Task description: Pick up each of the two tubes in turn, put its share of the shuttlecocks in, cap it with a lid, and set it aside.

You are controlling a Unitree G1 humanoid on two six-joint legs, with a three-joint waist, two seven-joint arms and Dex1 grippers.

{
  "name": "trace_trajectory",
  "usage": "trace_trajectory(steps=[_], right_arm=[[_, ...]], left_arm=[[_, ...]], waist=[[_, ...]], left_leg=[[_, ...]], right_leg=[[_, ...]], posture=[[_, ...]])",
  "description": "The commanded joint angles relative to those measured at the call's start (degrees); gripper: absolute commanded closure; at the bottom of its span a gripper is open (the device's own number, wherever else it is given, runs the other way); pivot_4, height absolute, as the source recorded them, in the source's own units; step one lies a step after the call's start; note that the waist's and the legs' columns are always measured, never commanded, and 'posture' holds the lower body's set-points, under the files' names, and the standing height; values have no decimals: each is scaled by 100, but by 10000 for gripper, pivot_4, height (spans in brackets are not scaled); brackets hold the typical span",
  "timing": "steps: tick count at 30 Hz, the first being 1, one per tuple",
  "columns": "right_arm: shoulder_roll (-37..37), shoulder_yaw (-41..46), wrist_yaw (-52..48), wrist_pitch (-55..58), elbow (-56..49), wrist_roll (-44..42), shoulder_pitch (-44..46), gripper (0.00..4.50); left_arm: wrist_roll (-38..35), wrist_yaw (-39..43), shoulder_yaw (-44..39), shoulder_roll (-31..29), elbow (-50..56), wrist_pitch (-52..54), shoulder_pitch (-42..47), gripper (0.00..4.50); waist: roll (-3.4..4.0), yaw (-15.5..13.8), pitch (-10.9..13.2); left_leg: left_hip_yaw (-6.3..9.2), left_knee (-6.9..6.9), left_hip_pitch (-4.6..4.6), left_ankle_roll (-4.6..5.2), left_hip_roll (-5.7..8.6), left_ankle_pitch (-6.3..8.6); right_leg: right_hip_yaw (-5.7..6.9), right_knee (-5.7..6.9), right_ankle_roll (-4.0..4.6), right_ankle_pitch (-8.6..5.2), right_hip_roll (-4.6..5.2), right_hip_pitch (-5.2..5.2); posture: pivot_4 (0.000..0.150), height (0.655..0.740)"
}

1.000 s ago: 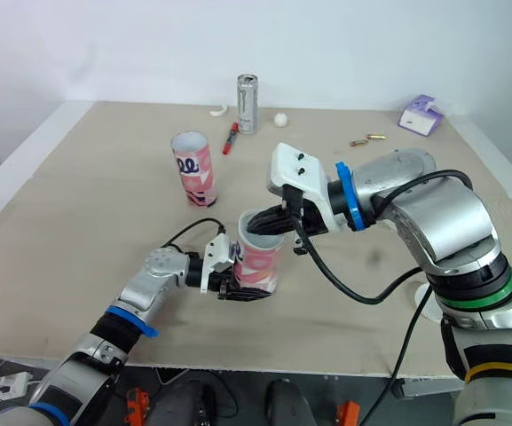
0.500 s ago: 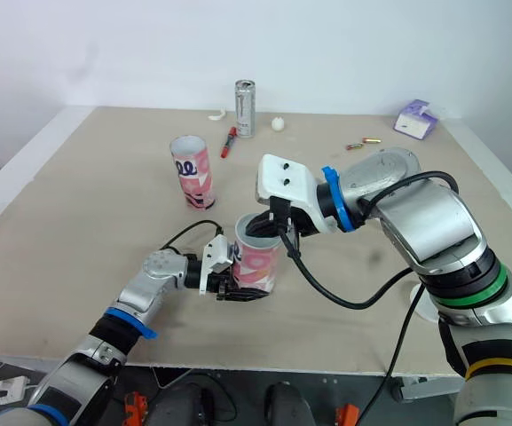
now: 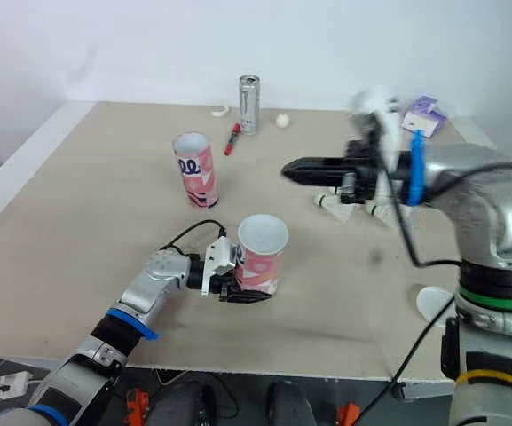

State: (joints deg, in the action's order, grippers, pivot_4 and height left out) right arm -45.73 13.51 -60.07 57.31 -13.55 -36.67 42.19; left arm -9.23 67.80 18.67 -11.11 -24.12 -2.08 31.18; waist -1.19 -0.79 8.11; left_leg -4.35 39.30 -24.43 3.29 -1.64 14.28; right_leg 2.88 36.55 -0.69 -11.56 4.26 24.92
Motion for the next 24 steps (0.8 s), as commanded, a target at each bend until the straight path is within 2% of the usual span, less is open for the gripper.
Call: trace_trajectory(steps=[1, 4, 8, 9, 12, 13, 14, 16, 17, 18, 19, 20, 21, 24], right_arm=[[-38, 720, 251, -563, -437, 88, -1284, 44253], [63, 757, 286, -1087, -867, 194, -2328, 44253], [251, 313, 265, -2185, -1084, 702, -3387, 44253], [312, 194, 226, -2506, -993, 844, -3573, 39926], [365, -131, -97, -3296, -792, 1095, -3995, 33435], [382, -221, -192, -3530, -735, 1143, -4078, 33435], [416, -308, -282, -3690, -685, 1157, -4142, 27614], [468, -512, -425, -4164, -550, 1303, -4212, 25928], [484, -600, -487, -4299, -492, 1333, -4226, 20891], [526, -703, -521, -4462, -430, 1393, -4225, 18841], [551, -765, -542, -4559, -381, 1420, -4217, 18324], [581, -856, -575, -4625, -337, 1446, -4202, 15659], [618, -941, -576, -4708, -281, 1489, -4170, 11065], [721, -1172, -590, -5024, -39, 1637, -4037, 867]], left_arm=[[186, -168, 2, -110, -160, 70, -104, 14881], [170, -156, -5, -123, -119, 49, -114, 14881], [169, -156, -18, -120, -106, 12, -109, 14881], [160, -164, -26, -115, -95, 0, -100, 14881], [130, -164, -35, -100, -83, 2, -66, 14881], [110, -151, -43, -92, -90, -7, -55, 14881], [74, -128, -59, -80, -90, -20, -47, 14881], [25, -84, -78, -75, -69, -51, -38, 9364], [8, -69, -84, -74, -58, -49, -34, 6630], [-15, -52, -96, -75, -38, -54, -33, 4155], [-29, -44, -104, -71, -31, -56, -26, 3044], [-44, -31, -110, -73, -15, -56, -22, 1411], [-53, -14, -113, -75, -3, -70, -15, 0], [-93, 34, -138, -95, 48, -84, 2, 0]], waist=[[12, 3, 5], [42, 20, 13], [43, 24, 15], [42, 24, 16], [37, 22, 18], [37, 22, 18], [37, 22, 19], [33, 22, 21], [32, 23, 22], [28, 22, 25], [27, 22, 25], [28, 23, 25], [28, 21, 25], [29, 20, 26]], left_leg=[[-3, -1, -1, 0, 0, 1], [-13, -6, 1, 1, 2, 0], [-7, -6, 8, 4, -4, -2], [-7, -5, 12, 6, -3, -4], [-5, -2, 15, 7, -3, -5], [-8, -2, 15, 7, -3, -5], [-9, -1, 15, 7, -3, -5], [-14, -1, 14, 7, 0, -5], [-15, -1, 14, 7, -1, -5], [-14, -1, 14, 7, -1, -5], [-14, -1, 14, 7, -2, -5], [-14, -1, 14, 7, -2, -5], [-14, -2, 14, 7, -2, -5], [-11, -3, 12, 6, -6, -4]], right_leg=[[1, -6, -4, 2, 1, 1], [-12, -10, -52, -10, -8, 4], [-18, -10, -58, -6, -43, 0], [-28, -10, -62, -3, -50, -1], [-35, -11, -64, -1, -54, -4], [-41, -12, -64, -1, -56, -2], [-42, -12, -64, -1, -56, -2], [-52, -12, -66, 0, -58, 0], [-54, -13, -67, 1, -58, 0], [-54, -14, -67, 1, -60, 0], [-55, -14, -67, 1, -62, 1], [-55, -14, -67, 1, -62, 1], [-58, -14, -67, 1, -65, 1], [-66, -14, -66, 0, -75, 4]], posture=[[1500, 7400], [1500, 7400], [1500, 7400], [1500, 7400], [1500, 7400], [1500, 7400], [1500, 7400], [1500, 7400], [1500, 7400], [1500, 7400], [1500, 7400], [1500, 7400], [1500, 7400], [1500, 7400]])
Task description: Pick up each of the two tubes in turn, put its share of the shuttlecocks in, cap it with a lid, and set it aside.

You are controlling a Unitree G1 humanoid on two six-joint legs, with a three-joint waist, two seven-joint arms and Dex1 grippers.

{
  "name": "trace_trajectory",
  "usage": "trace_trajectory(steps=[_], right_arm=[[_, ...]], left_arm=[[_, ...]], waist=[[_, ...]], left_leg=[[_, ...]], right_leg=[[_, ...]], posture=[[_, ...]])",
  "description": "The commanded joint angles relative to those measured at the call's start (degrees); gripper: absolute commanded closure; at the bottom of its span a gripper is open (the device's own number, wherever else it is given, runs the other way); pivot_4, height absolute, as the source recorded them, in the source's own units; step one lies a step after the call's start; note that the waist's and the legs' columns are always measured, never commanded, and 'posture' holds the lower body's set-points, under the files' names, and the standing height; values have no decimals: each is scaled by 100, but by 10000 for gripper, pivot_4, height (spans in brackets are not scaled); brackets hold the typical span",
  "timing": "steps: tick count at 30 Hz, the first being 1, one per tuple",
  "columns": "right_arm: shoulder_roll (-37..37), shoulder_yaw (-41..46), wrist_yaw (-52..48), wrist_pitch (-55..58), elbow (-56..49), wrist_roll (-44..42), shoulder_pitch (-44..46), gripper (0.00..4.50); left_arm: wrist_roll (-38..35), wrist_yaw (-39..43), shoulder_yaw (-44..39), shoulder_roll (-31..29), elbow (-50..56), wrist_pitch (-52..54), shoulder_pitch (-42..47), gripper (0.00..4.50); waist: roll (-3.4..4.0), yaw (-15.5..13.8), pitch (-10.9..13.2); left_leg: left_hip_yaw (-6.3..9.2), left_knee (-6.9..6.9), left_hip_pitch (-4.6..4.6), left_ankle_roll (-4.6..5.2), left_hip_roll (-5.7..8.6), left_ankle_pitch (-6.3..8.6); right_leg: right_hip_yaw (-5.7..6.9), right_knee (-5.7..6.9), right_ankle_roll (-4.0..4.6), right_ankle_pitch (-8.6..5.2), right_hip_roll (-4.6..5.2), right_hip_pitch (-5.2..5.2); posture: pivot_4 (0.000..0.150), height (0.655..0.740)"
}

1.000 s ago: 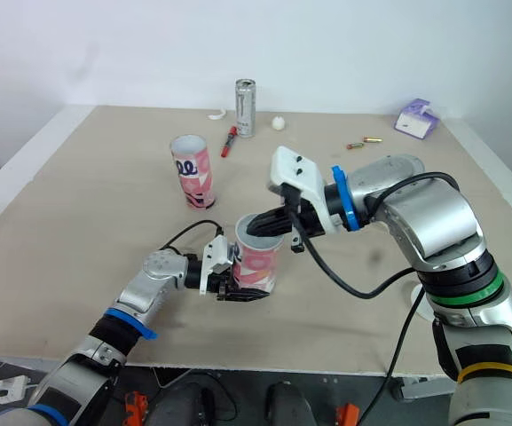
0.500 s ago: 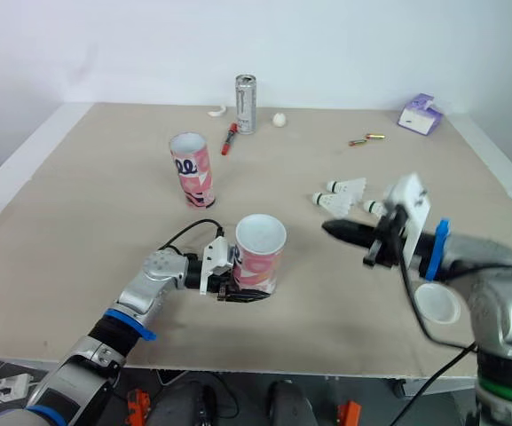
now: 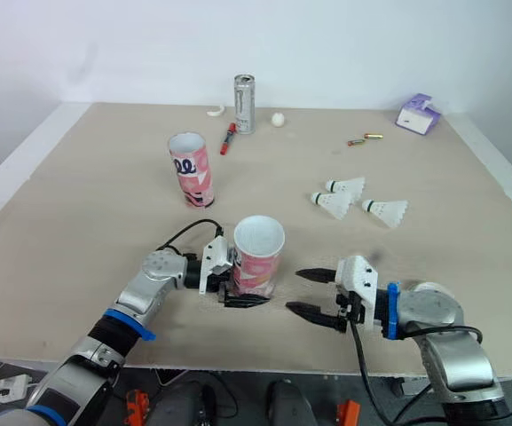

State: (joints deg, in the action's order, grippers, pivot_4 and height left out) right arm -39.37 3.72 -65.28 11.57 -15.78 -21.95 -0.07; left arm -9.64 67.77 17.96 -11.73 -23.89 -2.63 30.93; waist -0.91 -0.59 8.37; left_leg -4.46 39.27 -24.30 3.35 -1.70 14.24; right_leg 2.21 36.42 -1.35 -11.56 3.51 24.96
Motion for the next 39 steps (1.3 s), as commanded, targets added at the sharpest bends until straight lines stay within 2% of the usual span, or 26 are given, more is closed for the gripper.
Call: trace_trajectory(steps=[1, 15, 39], right_arm=[[151, -253, -38, -494, 265, 181, 271, 274], [551, -671, 150, -384, 674, 166, 895, 274], [1447, -1409, 533, -719, 1401, 593, 1575, 274]], left_arm=[[-66, 80, -80, -65, 59, -45, 24, 0], [-442, 651, -407, -709, 659, -74, -129, 0], [-908, 681, -822, -1510, 1794, 541, -702, 0]], waist=[[0, 2, 0], [-11, 2, 22], [-12, 10, 25]], left_leg=[[0, -1, 0, 0, 0, 0], [-4, -20, -5, -3, -5, 2], [-7, -24, 0, -11, -6, -2]], right_leg=[[-1, 0, 1, 0, -1, 1], [-11, 0, 18, -6, -11, 13], [-17, 4, 15, -6, -16, 12]], posture=[[1500, 7400], [1500, 7400], [1500, 7400]])
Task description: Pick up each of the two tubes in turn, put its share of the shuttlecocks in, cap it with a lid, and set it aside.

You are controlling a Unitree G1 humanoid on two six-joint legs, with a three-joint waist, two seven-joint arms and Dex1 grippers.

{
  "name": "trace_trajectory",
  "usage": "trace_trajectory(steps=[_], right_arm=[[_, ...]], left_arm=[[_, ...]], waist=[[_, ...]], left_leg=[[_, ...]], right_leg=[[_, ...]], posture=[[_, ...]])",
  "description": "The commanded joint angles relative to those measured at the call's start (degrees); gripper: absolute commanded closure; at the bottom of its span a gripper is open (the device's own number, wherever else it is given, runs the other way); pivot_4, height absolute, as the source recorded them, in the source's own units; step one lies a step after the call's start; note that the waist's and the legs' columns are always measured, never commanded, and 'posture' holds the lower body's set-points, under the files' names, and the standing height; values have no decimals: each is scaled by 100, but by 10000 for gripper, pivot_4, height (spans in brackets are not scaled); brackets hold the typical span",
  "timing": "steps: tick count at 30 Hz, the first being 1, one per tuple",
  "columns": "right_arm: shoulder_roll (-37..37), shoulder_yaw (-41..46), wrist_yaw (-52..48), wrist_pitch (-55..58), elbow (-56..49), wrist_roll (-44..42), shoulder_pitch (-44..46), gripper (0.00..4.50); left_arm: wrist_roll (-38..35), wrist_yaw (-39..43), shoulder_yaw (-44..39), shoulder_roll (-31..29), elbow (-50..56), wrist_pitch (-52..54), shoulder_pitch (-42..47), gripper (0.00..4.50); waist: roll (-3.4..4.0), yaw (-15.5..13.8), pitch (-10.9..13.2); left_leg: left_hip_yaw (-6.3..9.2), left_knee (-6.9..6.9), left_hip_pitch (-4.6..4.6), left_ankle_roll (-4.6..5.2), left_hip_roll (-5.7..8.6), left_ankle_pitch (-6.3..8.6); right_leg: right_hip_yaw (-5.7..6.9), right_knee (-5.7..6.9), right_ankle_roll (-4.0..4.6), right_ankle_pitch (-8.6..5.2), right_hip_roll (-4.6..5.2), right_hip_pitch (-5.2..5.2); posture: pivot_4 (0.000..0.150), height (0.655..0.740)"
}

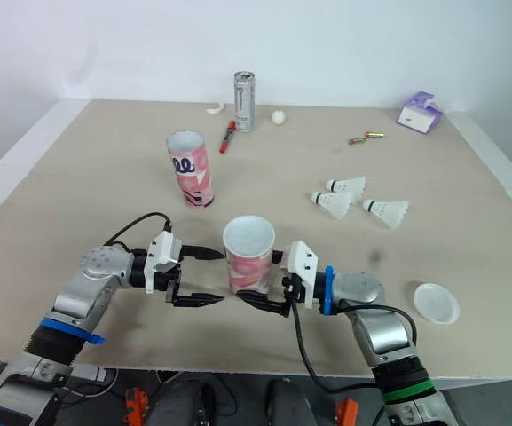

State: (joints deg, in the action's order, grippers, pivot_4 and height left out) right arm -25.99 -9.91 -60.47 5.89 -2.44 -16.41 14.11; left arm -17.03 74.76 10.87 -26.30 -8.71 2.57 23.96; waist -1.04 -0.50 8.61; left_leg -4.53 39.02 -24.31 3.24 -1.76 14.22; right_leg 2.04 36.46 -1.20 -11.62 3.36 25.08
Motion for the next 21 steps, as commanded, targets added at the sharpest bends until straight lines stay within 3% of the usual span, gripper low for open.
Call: trace_trajectory(steps=[1, 21], right_arm=[[136, -62, 61, -180, 128, 60, 196, 274], [479, -310, -11, -420, 604, 186, 474, 274]], left_arm=[[-175, -29, -113, -55, 313, 45, -8, 0], [-468, -160, -301, -101, 522, 214, -325, 0]], waist=[[0, 1, 0], [1, 3, 0]], left_leg=[[-1, 0, 0, -1, 0, 0], [-2, 0, 6, -16, 0, -10]], right_leg=[[-1, 0, 1, 1, 0, 0], [-5, 9, 7, 9, -2, 0]], posture=[[1500, 7400], [1500, 7400]])
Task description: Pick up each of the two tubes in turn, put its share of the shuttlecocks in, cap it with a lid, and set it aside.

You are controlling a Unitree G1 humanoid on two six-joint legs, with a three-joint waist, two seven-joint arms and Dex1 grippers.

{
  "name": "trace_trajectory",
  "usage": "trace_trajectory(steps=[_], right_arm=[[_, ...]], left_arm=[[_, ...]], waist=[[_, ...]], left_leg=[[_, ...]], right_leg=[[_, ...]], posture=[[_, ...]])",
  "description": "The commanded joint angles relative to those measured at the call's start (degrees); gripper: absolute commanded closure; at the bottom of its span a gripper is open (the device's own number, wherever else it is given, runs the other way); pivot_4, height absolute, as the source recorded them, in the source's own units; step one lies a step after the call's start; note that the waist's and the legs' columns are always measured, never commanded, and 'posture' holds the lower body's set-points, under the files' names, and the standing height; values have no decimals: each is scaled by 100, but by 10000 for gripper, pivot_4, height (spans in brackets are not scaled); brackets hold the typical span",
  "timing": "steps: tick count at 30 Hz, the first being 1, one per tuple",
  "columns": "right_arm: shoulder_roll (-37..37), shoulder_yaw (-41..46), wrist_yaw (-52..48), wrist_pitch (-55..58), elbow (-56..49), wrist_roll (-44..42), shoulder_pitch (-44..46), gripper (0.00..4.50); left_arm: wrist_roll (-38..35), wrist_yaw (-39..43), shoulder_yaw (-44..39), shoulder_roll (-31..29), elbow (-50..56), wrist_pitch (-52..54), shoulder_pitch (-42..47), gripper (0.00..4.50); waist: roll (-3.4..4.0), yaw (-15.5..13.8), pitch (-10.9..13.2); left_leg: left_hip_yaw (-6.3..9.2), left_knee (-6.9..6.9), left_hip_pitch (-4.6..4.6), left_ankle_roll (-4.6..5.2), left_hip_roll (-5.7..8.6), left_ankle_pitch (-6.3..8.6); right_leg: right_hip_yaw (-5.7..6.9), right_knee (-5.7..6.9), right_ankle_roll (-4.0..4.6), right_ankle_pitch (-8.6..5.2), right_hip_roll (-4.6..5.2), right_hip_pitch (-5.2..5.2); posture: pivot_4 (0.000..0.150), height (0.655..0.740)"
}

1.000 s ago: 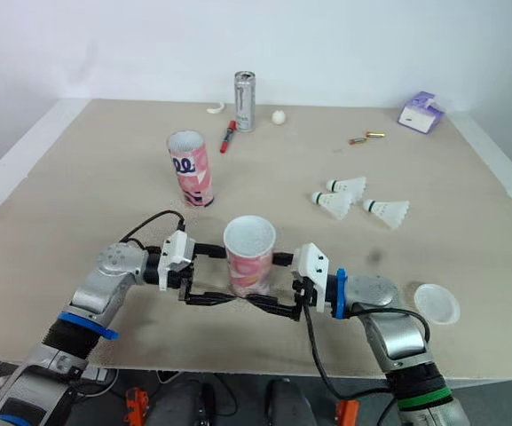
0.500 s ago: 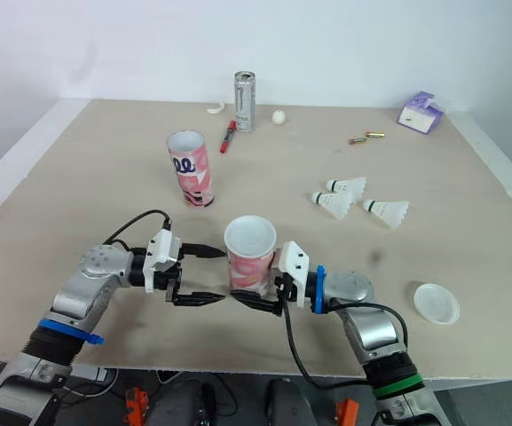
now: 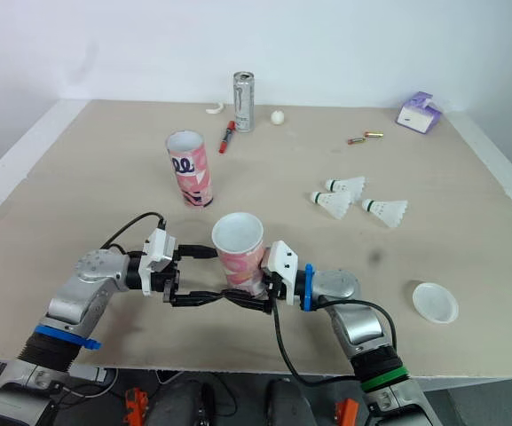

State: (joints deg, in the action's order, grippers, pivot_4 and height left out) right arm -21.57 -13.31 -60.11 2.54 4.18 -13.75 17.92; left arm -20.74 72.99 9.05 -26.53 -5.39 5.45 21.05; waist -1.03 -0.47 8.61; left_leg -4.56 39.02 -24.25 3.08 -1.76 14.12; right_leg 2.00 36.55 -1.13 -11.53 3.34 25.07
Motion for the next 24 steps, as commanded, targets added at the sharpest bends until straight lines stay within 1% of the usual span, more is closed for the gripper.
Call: trace_trajectory(steps=[1, 2, 3, 4, 5, 13, 18, 22, 24], right_arm=[[41, 31, -54, -83, -45, -83, 107, 2704], [43, 32, -63, -88, -34, -83, 116, 5560], [43, 35, -69, -93, -20, -82, 125, 7490], [45, 41, -69, -95, -7, -79, 134, 12105], [46, 46, -61, -105, 3, -66, 140, 14101], [9, 67, -56, -135, -29, -28, 143, 14101], [-79, 273, 108, 43, -401, -184, -8, 14101], [-114, 1114, 907, 669, -1313, -752, -508, 14101], [-81, 1816, 1598, 1014, -1862, -1052, -872, 14101]], left_arm=[[-78, 19, -129, -91, 179, -113, -61, 0], [-55, 18, -131, -105, 171, -151, -83, 0], [-21, 23, -123, -122, 163, -206, -99, 0], [-1, 23, -116, -132, 160, -244, -108, 0], [3, 18, -110, -138, 158, -263, -111, 0], [38, -91, -71, -108, 113, -392, -87, 0], [39, -133, -9, -35, 159, -405, -41, 0], [0, -104, 67, 9, 296, -322, 11, 0], [1, -104, 82, 27, 334, -290, 36, 0]], waist=[[0, 0, 0], [0, 0, 0], [0, 0, 0], [0, 0, 0], [0, 0, 0], [0, 0, 0], [0, 0, 0], [0, -17, 0], [0, -12, 0]], left_leg=[[0, 0, 0, 0, 0, 0], [0, 0, 0, -1, 0, -1], [1, 0, 0, -1, -1, -1], [1, 0, 0, -3, -1, -2], [1, 0, 1, -3, -1, -2], [1, 0, 4, -13, -1, -8], [1, 0, 4, -14, 0, -8], [3, 0, 4, -14, 1, -9], [2, 0, 3, -14, 4, -8]], right_leg=[[0, 0, 5, 3, 0, 0], [0, 0, 13, 8, 0, 0], [0, 1, 13, 8, -1, 0], [1, 2, 14, 8, -1, 1], [1, 3, 14, 7, -1, 0], [1, 9, 12, 7, 0, 1], [0, 15, 15, 7, 0, 1], [0, 19, 11, 9, 2, 1], [-3, 23, 0, 16, 4, 1]], posture=[[1500, 7400], [1500, 7400], [1500, 7400], [1500, 7400], [1500, 7400], [1500, 7400], [1500, 7400], [1500, 7400], [1500, 7400]])
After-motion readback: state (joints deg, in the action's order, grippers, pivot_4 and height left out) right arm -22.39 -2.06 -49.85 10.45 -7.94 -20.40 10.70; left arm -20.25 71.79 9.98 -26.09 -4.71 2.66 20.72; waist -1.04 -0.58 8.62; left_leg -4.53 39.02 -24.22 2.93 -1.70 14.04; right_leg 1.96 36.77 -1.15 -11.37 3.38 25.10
